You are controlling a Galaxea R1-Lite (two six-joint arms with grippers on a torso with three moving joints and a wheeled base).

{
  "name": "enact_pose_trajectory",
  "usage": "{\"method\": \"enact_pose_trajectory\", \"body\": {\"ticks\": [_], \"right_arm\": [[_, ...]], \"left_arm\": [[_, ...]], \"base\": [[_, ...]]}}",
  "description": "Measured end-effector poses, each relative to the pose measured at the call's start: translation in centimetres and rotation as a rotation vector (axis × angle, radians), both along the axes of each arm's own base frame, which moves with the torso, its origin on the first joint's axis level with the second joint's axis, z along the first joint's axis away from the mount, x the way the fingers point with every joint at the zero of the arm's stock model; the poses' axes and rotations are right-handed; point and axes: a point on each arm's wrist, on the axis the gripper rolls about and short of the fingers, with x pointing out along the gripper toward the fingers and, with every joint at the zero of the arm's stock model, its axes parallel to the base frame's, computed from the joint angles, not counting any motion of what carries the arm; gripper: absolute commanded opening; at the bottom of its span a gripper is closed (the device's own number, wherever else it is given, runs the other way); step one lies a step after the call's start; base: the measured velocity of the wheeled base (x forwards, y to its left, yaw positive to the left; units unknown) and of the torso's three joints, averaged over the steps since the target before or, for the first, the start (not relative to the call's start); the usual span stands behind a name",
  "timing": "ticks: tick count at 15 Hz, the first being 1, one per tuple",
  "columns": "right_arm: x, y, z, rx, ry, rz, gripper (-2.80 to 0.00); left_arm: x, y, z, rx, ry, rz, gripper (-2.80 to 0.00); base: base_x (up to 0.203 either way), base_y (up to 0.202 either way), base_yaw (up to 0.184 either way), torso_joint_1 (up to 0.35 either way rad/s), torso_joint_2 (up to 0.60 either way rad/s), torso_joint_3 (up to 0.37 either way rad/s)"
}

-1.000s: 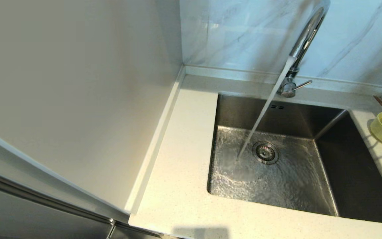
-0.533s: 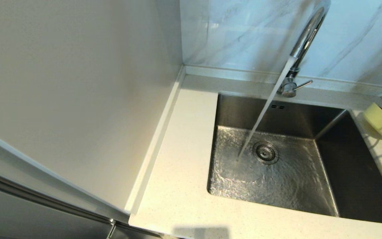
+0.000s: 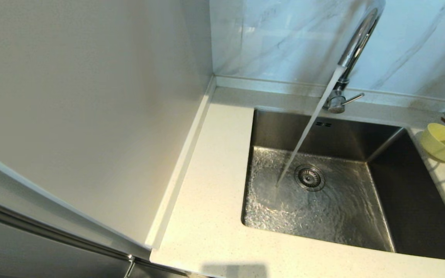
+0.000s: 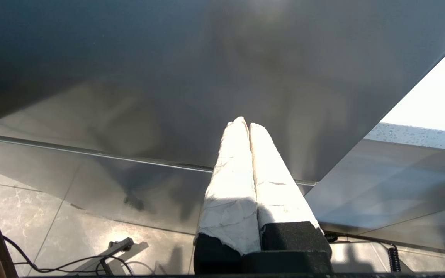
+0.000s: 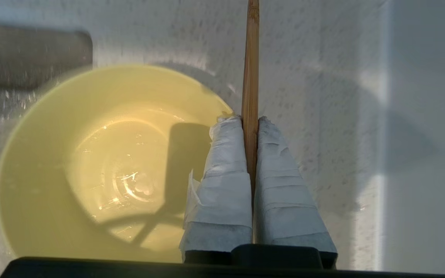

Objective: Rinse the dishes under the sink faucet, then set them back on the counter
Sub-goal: Pick up the chopsticks, then rinse the chopsticks

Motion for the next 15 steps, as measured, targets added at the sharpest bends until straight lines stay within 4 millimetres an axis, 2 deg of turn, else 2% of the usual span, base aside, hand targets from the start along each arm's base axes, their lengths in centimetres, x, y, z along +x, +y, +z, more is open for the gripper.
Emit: {"method": "enact_pose_trajectory", "body": {"ticks": [10,15], "right_arm": [[-0.3,1.1,1.9,-0.029,-0.038,-0.012,-2.80],[-2.2,2.7,5.0,0.047,-0.130,-0.045,-2.80]], "left_arm": [[0.0,0.0,0.0,0.000,0.000,0.000,-2.80],[0.0,0.0,0.0,0.000,0.000,0.000,-2.80]], "base": [[0.000,0.000,0.000,0.000,0.00,0.000],[0.000,0.000,0.000,0.000,0.00,0.000]]}}
